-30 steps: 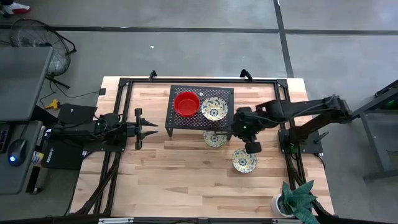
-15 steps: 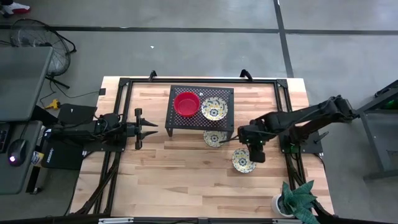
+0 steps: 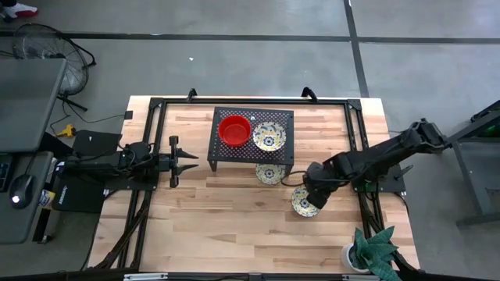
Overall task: Pick & Place Mini bowls
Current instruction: Stack the bottom white patterned bowl on the white patterned bowl on the shelf
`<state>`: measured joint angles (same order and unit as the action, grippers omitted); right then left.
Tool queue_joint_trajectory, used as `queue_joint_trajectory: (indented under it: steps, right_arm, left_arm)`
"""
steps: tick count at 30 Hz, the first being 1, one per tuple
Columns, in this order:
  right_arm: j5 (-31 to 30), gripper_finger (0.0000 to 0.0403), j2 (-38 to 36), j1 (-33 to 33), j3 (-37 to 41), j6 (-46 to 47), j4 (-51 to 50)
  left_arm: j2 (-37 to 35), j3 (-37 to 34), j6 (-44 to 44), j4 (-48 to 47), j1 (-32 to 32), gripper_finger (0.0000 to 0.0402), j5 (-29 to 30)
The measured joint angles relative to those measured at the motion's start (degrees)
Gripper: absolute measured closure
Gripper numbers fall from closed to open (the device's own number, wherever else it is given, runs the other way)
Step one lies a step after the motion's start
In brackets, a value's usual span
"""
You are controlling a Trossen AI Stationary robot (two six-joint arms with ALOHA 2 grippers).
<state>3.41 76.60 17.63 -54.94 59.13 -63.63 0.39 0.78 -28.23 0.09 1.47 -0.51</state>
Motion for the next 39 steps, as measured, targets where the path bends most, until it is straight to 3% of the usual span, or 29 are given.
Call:
queue_joint_trajectory:
  steps: [11,24,34,39]
  right_arm:
    - [-4.5,0.0308,0.0,6.7,0.0,21.7,0.8]
    - [-6.2,0.0306,5.9,10.3,0.0,33.3,2.2]
    - [-5.8,0.023,8.5,10.9,0.0,36.9,3.2]
    - [-4.0,0.0218,9.0,10.9,2.1,38.1,7.7]
  left_arm:
    - [0.0,0.0,0.0,0.0,0.0,0.0289,0.0]
    - [0.0,0.0,0.0,0.0,0.0,0.0289,0.0]
    - [0.0,0.0,0.0,0.0,0.0,0.0289,0.0]
    - [0.0,0.0,0.0,0.0,0.0,0.0289,0.0]
